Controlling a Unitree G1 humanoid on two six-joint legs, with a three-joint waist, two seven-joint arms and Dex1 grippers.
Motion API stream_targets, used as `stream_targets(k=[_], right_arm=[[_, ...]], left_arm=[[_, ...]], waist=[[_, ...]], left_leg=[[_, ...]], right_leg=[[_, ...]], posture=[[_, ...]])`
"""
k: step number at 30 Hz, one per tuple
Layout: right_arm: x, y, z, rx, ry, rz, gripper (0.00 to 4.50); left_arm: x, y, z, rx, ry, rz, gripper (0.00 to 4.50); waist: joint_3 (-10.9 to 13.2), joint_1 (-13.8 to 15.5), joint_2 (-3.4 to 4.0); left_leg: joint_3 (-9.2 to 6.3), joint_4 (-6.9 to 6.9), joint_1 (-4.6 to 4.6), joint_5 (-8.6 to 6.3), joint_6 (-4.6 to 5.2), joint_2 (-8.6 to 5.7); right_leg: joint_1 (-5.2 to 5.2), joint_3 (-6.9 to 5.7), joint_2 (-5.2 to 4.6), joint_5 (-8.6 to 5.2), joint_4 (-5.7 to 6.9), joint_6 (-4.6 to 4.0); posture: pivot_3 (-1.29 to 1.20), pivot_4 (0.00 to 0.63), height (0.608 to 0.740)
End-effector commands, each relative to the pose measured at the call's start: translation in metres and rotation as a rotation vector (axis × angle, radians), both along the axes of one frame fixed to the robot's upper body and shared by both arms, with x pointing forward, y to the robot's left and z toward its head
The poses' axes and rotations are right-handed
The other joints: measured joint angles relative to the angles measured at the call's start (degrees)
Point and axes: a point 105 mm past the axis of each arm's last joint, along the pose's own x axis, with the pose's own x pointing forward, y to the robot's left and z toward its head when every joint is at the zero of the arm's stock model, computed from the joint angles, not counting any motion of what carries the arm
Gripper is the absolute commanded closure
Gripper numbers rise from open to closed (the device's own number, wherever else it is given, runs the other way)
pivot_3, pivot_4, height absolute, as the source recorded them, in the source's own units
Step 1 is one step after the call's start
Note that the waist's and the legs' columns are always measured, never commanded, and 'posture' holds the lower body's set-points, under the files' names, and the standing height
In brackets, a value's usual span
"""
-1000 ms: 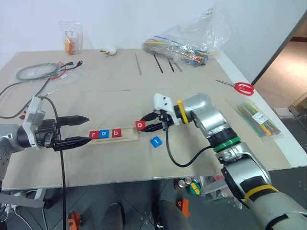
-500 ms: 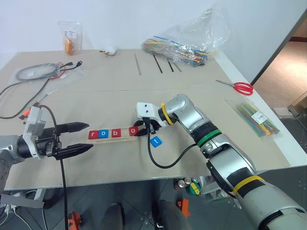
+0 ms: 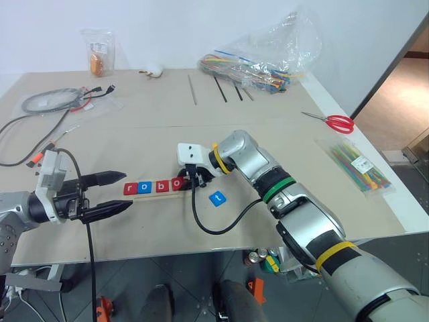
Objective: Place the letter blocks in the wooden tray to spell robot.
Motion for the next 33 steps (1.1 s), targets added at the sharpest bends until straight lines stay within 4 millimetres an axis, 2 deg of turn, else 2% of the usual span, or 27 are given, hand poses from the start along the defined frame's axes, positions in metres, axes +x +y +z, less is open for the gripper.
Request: stream_targets(k=[1, 7, 8, 15, 19, 20, 21, 22, 25, 30, 33], right_arm=[[-0.001, 0.006, 0.005, 0.022, -0.012, 0.004, 3.33], [0.0, 0.012, 0.004, 0.034, -0.005, -0.008, 3.33], [0.0, 0.012, 0.003, 0.034, -0.005, -0.009, 2.83], [0.0, 0.016, 0.001, 0.048, 0.015, -0.021, 2.83], [0.0, 0.019, 0.012, 0.101, 0.072, -0.041, 2.83], [0.002, 0.019, 0.015, 0.114, 0.077, -0.054, 2.24], [0.003, 0.019, 0.017, 0.122, 0.078, -0.061, 2.14], [0.004, 0.019, 0.017, 0.122, 0.078, -0.07, 1.68], [0.004, 0.019, 0.015, 0.111, 0.076, -0.073, 1.05], [0.004, 0.016, 0.011, 0.095, 0.075, -0.075, 1.05], [0.006, 0.013, 0.016, 0.104, 0.071, -0.077, 1.05]], left_arm=[[-0.002, -0.002, 0.007, 0.003, -0.038, -0.006, 0.0], [-0.002, -0.002, 0.006, 0.001, -0.041, -0.002, 0.0], [-0.002, -0.002, 0.006, 0.001, -0.042, -0.001, 0.0], [-0.002, -0.002, 0.005, 0.0, -0.044, 0.002, 0.0], [0.0, -0.004, 0.005, -0.008, -0.047, -0.008, 0.0], [0.002, -0.005, 0.005, -0.011, -0.048, -0.013, 0.0], [0.002, -0.006, 0.005, -0.012, -0.048, -0.016, 0.0], [0.004, -0.007, 0.005, -0.014, -0.049, -0.021, 0.0], [0.006, -0.01, 0.006, -0.018, -0.053, -0.03, 0.0], [0.009, -0.01, 0.007, -0.016, -0.055, -0.037, 0.0], [0.008, -0.01, 0.006, -0.017, -0.054, -0.039, 0.0]], waist=[[0.0, 0.0, 0.0], [0.0, 0.0, 0.0], [0.0, 0.0, -0.01], [0.0, 0.0, -0.01], [0.0, 0.0, -0.01], [0.0, 0.0, -0.01], [0.0, 0.0, -0.01], [0.0, 0.0, -0.01], [0.0, 0.0, -0.01], [0.0, 0.0, -0.01], [0.0, 0.0, -0.01]], left_leg=[[0.0, 0.0, 0.0, 0.0, 0.0, 0.0], [0.0, 0.0, 0.0, 0.0, 0.0, 0.0], [0.0, 0.0, 0.01, 0.0, 0.0, 0.0], [0.0, 0.0, 0.07, 0.0, 0.0, 0.01], [0.0, 0.0, 0.09, 0.0, 0.0, 0.01], [0.0, 0.0, 0.09, 0.0, 0.0, 0.01], [0.0, 0.0, 0.09, 0.0, 0.0, 0.01], [-0.01, 0.0, 0.09, 0.0, 0.0, 0.01], [-0.01, 0.0, 0.08, 0.0, 0.0, 0.01], [-0.01, -0.01, 0.07, 0.0, 0.0, 0.01], [-0.03, -0.03, 0.07, 0.0, 0.0, 0.01]], right_leg=[[0.0, 0.0, 0.0, 0.0, 0.0, 0.0], [0.0, 0.0, 0.0, 0.0, 0.01, 0.0], [0.0, 0.0, 0.0, 0.0, 0.02, 0.0], [0.0, 0.0, 0.01, -0.03, 0.1, -0.06], [0.0, 0.0, 0.02, -0.04, 0.14, -0.08], [0.0, -0.01, 0.02, -0.05, 0.14, -0.08], [0.0, -0.01, 0.02, -0.05, 0.14, -0.08], [0.0, -0.01, 0.02, -0.05, 0.15, -0.09], [0.0, -0.02, 0.02, -0.06, 0.15, -0.1], [-0.01, -0.01, 0.03, -0.08, 0.15, -0.1], [-0.02, -0.02, 0.04, -0.09, 0.16, -0.12]], posture=[[0.0, 0.15, 0.74], [0.0, 0.15, 0.74], [0.0, 0.15, 0.74], [0.0, 0.15, 0.74], [0.0, 0.15, 0.74], [0.0, 0.15, 0.74], [0.0, 0.15, 0.74], [0.0, 0.15, 0.74], [0.0, 0.15, 0.74], [0.0, 0.15, 0.74], [0.0, 0.15, 0.74]])
